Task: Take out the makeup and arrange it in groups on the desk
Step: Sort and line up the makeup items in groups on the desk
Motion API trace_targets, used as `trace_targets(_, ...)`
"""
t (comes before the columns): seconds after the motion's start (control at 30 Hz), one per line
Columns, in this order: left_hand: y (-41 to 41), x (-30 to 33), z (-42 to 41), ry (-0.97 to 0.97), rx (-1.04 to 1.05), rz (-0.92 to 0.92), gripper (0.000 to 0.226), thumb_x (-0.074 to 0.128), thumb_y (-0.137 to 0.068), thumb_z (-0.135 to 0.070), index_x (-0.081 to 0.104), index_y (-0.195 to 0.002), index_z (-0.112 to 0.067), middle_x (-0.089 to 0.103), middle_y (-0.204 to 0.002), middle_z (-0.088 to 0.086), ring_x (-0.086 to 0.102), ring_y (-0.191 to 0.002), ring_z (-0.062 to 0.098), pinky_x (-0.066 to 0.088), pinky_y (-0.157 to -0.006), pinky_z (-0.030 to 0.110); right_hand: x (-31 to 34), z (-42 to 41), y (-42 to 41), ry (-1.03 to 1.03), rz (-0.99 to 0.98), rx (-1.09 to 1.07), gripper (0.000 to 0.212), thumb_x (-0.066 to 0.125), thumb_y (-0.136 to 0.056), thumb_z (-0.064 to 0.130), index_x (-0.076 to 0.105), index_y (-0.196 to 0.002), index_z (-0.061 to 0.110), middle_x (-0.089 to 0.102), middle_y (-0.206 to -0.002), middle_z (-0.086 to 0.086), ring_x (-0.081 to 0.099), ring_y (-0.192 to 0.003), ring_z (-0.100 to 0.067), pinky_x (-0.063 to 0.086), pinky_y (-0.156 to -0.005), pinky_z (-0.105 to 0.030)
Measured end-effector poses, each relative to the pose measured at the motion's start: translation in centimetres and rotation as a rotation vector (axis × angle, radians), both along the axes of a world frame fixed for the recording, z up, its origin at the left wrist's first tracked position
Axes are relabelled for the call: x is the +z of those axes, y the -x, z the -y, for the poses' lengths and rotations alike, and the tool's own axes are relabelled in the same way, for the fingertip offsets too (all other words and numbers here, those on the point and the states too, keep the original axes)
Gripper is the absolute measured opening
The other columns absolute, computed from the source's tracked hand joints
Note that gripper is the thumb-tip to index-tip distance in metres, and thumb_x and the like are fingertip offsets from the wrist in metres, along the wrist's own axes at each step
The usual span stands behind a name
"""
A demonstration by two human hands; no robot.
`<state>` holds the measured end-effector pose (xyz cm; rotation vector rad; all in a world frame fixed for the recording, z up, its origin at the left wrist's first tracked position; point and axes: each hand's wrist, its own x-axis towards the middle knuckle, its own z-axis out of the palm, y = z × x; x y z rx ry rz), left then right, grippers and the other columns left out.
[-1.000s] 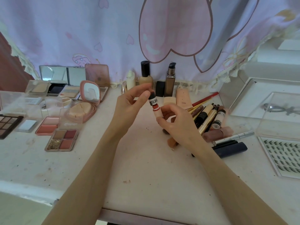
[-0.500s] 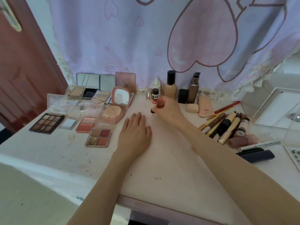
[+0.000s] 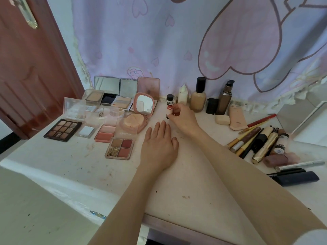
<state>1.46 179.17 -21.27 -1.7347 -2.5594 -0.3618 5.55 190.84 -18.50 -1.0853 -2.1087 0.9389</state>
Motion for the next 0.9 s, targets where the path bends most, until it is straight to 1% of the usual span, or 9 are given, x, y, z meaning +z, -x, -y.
trace_targets(0.17, -0.1, 0.4, 0.0, 0.035, -0.005, 0.028, 0.059, 0.006, -0.095, -0.037, 0.007, -0.148, -0.012, 0.003, -0.157, 0.003, -0.001, -0.144, 0.015, -0.006, -0.115, 0.033, 0.3, 0.1, -1.2, 0.026, 0.021, 0.030, 0.035, 0.063, -0.086, 0.014, 0.056, -0.119, 0.006, 0.061, -0.117, -0.008, 0.057, -0.105, -0.018, 0.045, -0.094, -0.030)
trace_targets(0.23, -0.1, 0.5, 0.1, 0.048, -0.015, 0.046, 0.055, 0.013, -0.098, -0.035, 0.005, -0.148, -0.012, 0.001, -0.157, 0.003, -0.003, -0.144, 0.014, -0.006, -0.115, 0.033, 0.7, 0.5, -2.6, 0.012, 0.037, 0.037, 0.038, 0.062, -0.087, 0.015, 0.053, -0.123, 0.007, 0.060, -0.120, -0.008, 0.056, -0.108, -0.018, 0.044, -0.096, -0.030)
trace_targets(0.33, -0.1, 0.7, 0.2, 0.050, -0.033, 0.061, 0.054, 0.018, -0.099, -0.034, 0.010, -0.148, -0.015, 0.003, -0.157, 0.002, -0.002, -0.144, 0.014, -0.004, -0.115, 0.034, 1.8, 1.3, -5.9, -0.058, 0.068, 0.068, 0.034, 0.058, -0.090, 0.019, 0.054, -0.123, 0.010, 0.059, -0.120, -0.003, 0.054, -0.105, -0.012, 0.041, -0.091, -0.021)
trace_targets(0.4, 0.0, 0.9, 0.4, -0.003, -0.058, 0.084, 0.049, 0.024, -0.099, -0.031, 0.023, -0.146, -0.017, 0.015, -0.156, 0.001, 0.007, -0.144, 0.015, 0.001, -0.116, 0.035, 2.5, 1.6, -8.8, -0.116, 0.081, 0.085, 0.028, 0.055, -0.092, 0.020, 0.057, -0.119, 0.012, 0.061, -0.116, 0.000, 0.054, -0.100, -0.007, 0.039, -0.085, -0.015)
trace_targets(0.47, -0.1, 1.0, 0.7, -0.117, -0.100, 0.125, 0.040, 0.035, -0.097, -0.024, 0.044, -0.135, -0.018, 0.037, -0.146, 0.002, 0.028, -0.137, 0.018, 0.015, -0.115, 0.038, 3.2, 1.8, -12.2, -0.163, 0.125, 0.077, 0.023, 0.053, -0.093, 0.021, 0.061, -0.114, 0.015, 0.062, -0.108, 0.005, 0.053, -0.096, -0.003, 0.037, -0.079, -0.008)
trace_targets(0.57, -1.1, 1.5, 0.6, -0.258, -0.198, 0.224, 0.029, 0.048, -0.092, -0.013, 0.062, -0.117, -0.015, 0.059, -0.121, 0.003, 0.051, -0.116, 0.023, 0.036, -0.100, 0.037, 3.7, 1.6, -17.3, -0.192, 0.167, -0.007, 0.019, 0.052, -0.094, 0.019, 0.065, -0.108, 0.019, 0.061, -0.104, 0.009, 0.051, -0.092, -0.001, 0.035, -0.074, -0.003)
trace_targets(0.73, -5.9, 2.9, -0.9, -0.260, -0.365, 0.342, 0.025, 0.050, -0.093, -0.018, 0.062, -0.115, -0.021, 0.057, -0.114, -0.003, 0.046, -0.111, 0.015, 0.033, -0.093, 0.025, 3.3, 1.2, -23.1, -0.295, 0.292, -0.163, 0.020, 0.055, -0.092, 0.014, 0.068, -0.106, 0.016, 0.065, -0.106, 0.002, 0.047, -0.091, -0.005, 0.030, -0.078, -0.012)
trace_targets(0.83, -8.9, 3.6, -2.7, -0.243, -0.429, 0.304, 0.023, 0.051, -0.092, -0.029, 0.063, -0.112, -0.027, 0.055, -0.111, -0.008, 0.041, -0.106, 0.010, 0.032, -0.089, 0.024, 2.6, 0.5, -24.6, -0.352, 0.347, -0.196, 0.019, 0.057, -0.090, 0.016, 0.070, -0.103, 0.017, 0.066, -0.102, 0.002, 0.050, -0.094, -0.011, 0.028, -0.078, -0.014)
trace_targets(0.9, -10.4, 3.9, -3.6, -0.210, -0.432, 0.240, 0.025, 0.050, -0.091, -0.036, 0.062, -0.112, -0.028, 0.054, -0.111, -0.007, 0.037, -0.103, 0.010, 0.028, -0.084, 0.024, 1.6, 0.2, -24.5, -0.386, 0.339, -0.201, 0.017, 0.059, -0.088, 0.016, 0.071, -0.100, 0.016, 0.067, -0.099, 0.000, 0.054, -0.097, -0.019, 0.034, -0.086, -0.023)
